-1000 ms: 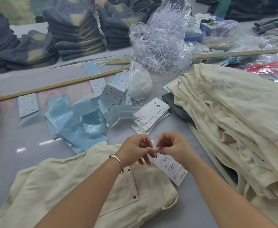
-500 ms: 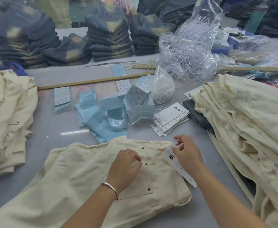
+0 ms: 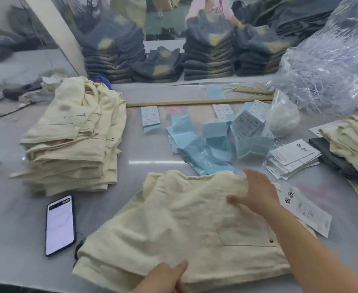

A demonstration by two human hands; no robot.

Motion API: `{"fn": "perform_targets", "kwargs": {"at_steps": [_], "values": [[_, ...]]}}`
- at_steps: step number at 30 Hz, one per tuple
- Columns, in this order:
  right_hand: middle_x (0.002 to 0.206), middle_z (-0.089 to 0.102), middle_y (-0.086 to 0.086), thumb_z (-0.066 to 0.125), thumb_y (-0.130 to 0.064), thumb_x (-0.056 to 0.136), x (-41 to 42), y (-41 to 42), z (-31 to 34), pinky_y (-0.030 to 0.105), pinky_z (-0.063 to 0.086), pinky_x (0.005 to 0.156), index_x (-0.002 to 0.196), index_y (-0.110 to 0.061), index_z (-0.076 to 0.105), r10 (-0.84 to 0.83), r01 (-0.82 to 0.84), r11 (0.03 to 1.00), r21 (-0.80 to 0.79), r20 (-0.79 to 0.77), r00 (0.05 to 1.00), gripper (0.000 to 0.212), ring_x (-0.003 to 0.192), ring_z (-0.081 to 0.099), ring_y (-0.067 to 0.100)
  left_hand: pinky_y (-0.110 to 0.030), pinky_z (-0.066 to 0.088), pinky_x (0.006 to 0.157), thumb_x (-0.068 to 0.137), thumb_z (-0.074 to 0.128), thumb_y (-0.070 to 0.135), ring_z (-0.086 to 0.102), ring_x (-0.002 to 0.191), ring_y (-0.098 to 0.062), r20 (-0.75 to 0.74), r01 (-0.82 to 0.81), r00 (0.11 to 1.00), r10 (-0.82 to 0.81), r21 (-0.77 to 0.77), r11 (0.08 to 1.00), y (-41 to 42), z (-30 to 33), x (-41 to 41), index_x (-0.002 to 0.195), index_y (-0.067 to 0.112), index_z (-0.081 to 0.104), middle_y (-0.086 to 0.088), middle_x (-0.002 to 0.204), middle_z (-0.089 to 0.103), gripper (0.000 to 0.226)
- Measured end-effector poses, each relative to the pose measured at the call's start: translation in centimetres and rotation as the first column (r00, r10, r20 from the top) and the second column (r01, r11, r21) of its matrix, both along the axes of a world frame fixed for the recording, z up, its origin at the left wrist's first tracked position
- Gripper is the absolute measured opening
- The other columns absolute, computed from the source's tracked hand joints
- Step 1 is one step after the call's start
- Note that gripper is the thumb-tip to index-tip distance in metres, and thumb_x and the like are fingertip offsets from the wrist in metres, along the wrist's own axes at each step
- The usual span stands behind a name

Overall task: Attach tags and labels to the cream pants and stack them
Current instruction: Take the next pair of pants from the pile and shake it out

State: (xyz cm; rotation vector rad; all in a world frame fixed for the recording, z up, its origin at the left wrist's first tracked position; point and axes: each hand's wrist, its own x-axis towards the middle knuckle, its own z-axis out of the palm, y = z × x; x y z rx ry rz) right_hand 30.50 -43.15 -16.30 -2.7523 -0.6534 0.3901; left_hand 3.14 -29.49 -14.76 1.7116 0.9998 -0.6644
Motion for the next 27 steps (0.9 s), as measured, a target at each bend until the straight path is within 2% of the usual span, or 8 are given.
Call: {"fn": "perform_targets", "kwargs": {"at_steps": [3,7,9,12,15,20,24,27], "values": [[0.150,0.037,0.002,0.057,-0.090,0.052,1.0,0.0,-0.4,0.045,0.020,0.112,0.148,-0.021,0.024,-0.016,0.002,0.974,-0.228,-0.057,0.998,0.123,0.138,0.033,0.022,-0.015,0.042,0.064,0.096,0.043,0.057,0.062,0.061,-0.005,0.006,-0.045,0.999,0.046,-0.144,0.989,0.4,-1.0,-1.2,0.073,0.014,0.071,0.004,0.060,0.066,0.056],[0.125,0.055,-0.003,0.063,-0.088,0.042,0.4,-0.4,0.4,0.035,0.042,0.085,0.125,-0.026,0.041,0.014,-0.055,0.957,-0.286,-0.143,0.990,0.106,0.114,0.053,0.021,-0.018,0.043,0.051,0.096,0.053,0.043,0.060,0.053,-0.014,0.047,-0.220,0.966,0.253,-0.358,0.908,0.4,-2.2,-1.7,0.072,0.007,0.066,-0.006,0.063,0.066,0.046],[0.111,0.056,-0.009,0.078,-0.072,0.044,-0.8,-0.9,0.9,0.030,0.043,0.075,0.112,-0.033,0.045,-0.007,-0.038,0.986,-0.164,-0.268,0.964,0.086,0.100,0.054,0.018,-0.023,0.051,0.061,0.080,0.064,0.052,0.068,0.062,-0.021,0.070,-0.218,0.965,0.255,-0.331,0.918,0.3,-2.5,-1.7,0.070,0.008,0.070,-0.011,0.068,0.071,0.045],[0.091,0.063,-0.008,0.089,-0.041,0.052,-2.8,-1.6,0.8,0.028,0.046,0.073,0.086,-0.026,0.059,-0.026,0.018,1.000,-0.024,-0.363,0.931,0.047,0.085,0.060,0.015,-0.037,0.055,0.089,0.071,0.075,0.048,0.073,0.088,-0.026,0.106,-0.270,0.942,0.317,-0.317,0.909,-0.6,-2.8,-1.9,0.095,0.008,0.070,-0.011,0.087,0.076,0.048],[0.073,0.066,0.001,0.088,-0.020,0.046,-4.6,-2.2,1.3,0.029,0.050,0.063,0.069,-0.014,0.066,-0.097,0.165,0.980,0.111,-0.453,0.886,0.032,0.073,0.063,0.020,-0.045,0.059,0.076,0.077,0.082,0.023,0.069,0.094,-0.036,0.048,-0.503,0.807,0.588,-0.464,0.729,-2.2,-3.0,-1.8,0.110,0.004,0.063,-0.015,0.104,0.073,0.042],[0.073,0.065,0.002,0.075,-0.016,0.042,-7.8,-3.6,4.6,0.041,0.056,0.071,0.084,-0.010,0.070,0.089,0.153,0.906,0.394,-0.533,0.841,0.044,0.073,0.064,0.020,-0.043,0.051,0.071,0.089,0.065,0.023,0.066,0.089,-0.034,-0.113,-0.624,0.536,0.837,-0.721,0.302,-3.5,-2.7,-1.7,0.111,-0.008,0.061,-0.021,0.089,0.073,0.038],[0.085,0.071,0.016,0.075,0.002,0.047,-9.6,-4.8,7.6,0.046,0.058,0.072,0.090,-0.007,0.072,0.252,0.244,0.717,0.653,-0.569,0.783,0.045,0.079,0.069,0.031,-0.044,0.049,0.078,0.094,0.054,0.036,0.068,0.091,-0.034,-0.052,-0.560,0.446,0.893,-0.795,0.233,-3.0,-1.1,-1.0,0.107,-0.004,0.069,-0.022,0.099,0.072,0.045],[0.083,0.073,0.012,0.075,0.003,0.044,-9.9,-5.5,10.5,0.035,0.056,0.062,0.088,-0.012,0.074,0.343,0.236,0.602,0.763,-0.514,0.786,0.046,0.075,0.071,0.028,-0.054,0.041,0.102,0.094,0.052,0.042,0.064,0.108,-0.038,-0.043,-0.458,0.446,0.894,-0.869,0.187,-2.3,0.6,-0.3,0.117,0.001,0.067,-0.025,0.119,0.066,0.049]]}}
